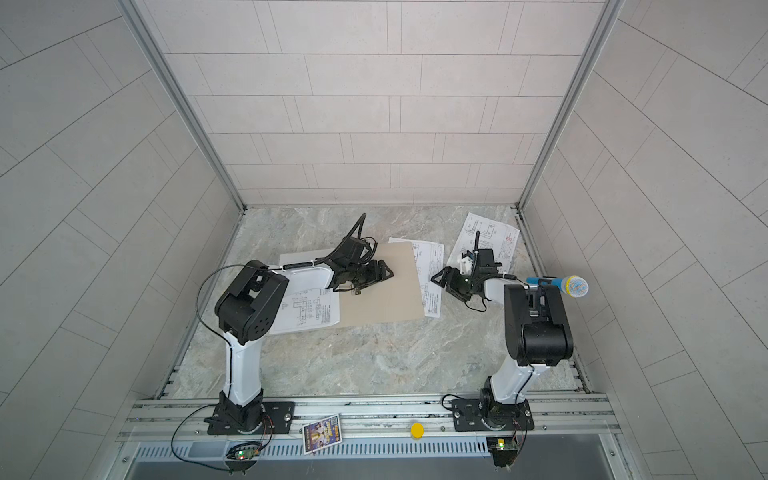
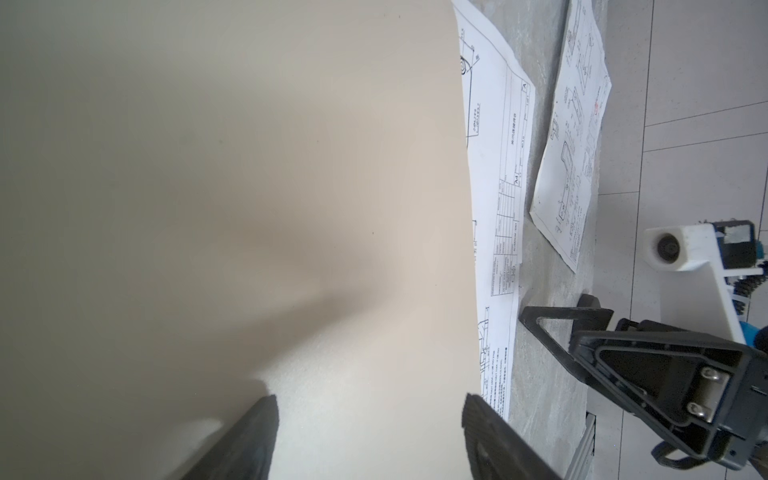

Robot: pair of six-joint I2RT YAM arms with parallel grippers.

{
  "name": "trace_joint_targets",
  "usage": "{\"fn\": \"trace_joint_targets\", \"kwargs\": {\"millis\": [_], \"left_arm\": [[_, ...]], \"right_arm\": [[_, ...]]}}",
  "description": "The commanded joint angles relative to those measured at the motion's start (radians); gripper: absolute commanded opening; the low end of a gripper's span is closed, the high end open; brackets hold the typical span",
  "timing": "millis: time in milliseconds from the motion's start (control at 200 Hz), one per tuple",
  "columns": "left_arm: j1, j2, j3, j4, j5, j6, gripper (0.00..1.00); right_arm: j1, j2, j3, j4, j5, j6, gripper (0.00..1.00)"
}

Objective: Put the files into the folder

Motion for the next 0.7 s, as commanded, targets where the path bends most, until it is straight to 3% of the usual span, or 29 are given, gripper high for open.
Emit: {"fn": "trace_joint_targets", "kwargs": {"millis": [0, 255, 695], "left_arm": [[-0.001, 0.035, -0.01, -0.056, -0.03, 0.008, 0.76], [0.0, 0.043, -0.006, -0.055, -0.019, 0.009, 0.76], [0.0, 0.044, -0.025, -0.029, -0.004, 0.004, 0.76]], "right_arm": [[-0.005, -0.021, 0.008, -0.11, 0.07, -0.056, 0.75], [0.02, 0.036, -0.014, -0.066, 0.011, -0.037, 0.74], [0.05, 0.12, 0.069, -0.077, 0.052, -0.095, 0.75]]}}
